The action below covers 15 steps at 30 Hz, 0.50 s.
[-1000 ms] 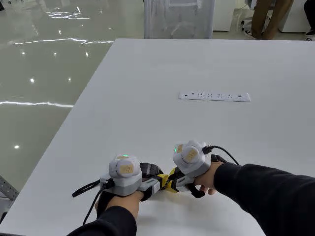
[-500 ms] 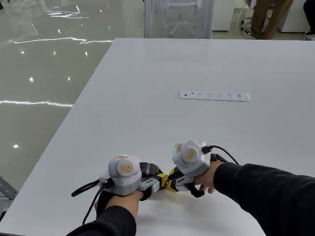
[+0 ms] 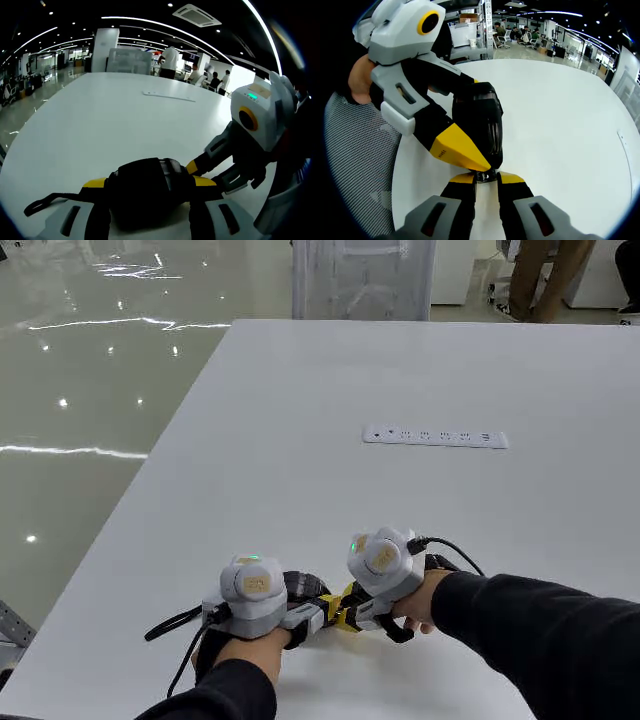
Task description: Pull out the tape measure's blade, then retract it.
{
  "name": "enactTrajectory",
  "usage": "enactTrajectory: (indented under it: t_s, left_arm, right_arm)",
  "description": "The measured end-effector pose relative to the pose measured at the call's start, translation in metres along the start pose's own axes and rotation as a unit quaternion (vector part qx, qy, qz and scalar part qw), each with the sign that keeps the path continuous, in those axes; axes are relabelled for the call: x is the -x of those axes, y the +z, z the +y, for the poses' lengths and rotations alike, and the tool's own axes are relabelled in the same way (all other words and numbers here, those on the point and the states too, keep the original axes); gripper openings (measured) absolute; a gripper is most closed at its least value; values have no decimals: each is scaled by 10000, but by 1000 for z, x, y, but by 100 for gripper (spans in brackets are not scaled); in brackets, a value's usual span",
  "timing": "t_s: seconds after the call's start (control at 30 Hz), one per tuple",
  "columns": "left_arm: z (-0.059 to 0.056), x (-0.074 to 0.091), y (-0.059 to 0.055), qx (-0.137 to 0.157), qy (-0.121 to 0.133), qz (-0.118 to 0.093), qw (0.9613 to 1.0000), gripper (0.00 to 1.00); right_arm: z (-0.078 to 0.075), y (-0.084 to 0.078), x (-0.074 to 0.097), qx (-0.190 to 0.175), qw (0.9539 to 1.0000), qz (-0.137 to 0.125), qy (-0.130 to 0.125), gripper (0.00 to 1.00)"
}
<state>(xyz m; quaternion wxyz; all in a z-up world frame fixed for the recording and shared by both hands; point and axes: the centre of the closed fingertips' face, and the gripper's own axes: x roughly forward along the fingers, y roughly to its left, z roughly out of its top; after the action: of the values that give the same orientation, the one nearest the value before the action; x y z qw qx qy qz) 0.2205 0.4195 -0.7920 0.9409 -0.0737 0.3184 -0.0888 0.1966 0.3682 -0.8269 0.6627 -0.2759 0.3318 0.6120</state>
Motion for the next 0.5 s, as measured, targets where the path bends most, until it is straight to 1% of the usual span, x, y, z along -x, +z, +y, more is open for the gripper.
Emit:
enactTrajectory:
  t_s: [0.17,0.27,0.37,0.43,0.47,0.5]
  left_arm:
    - [0,0,0,31,-11,2,10000,60]
    - [0,0,0,33,-32,58,10000,60]
    - [1,0,0,80,-128,68,9999,61]
    - [0,2,0,293,-232,67,9993,61]
    - [0,2,-2,509,-271,162,9982,60]
    - [1,3,-4,555,-285,228,9978,60]
  right_arm:
    - [-1,0,0,35,10000,-11,-14,13]
    - [-1,0,0,99,10000,1,-14,13]
    - [-1,0,-1,118,9999,23,-28,13]
    - [-1,0,-1,129,9999,25,-53,13]
    - [-1,0,-1,107,9999,28,-73,14]
    - [-1,0,-1,117,9999,26,-90,14]
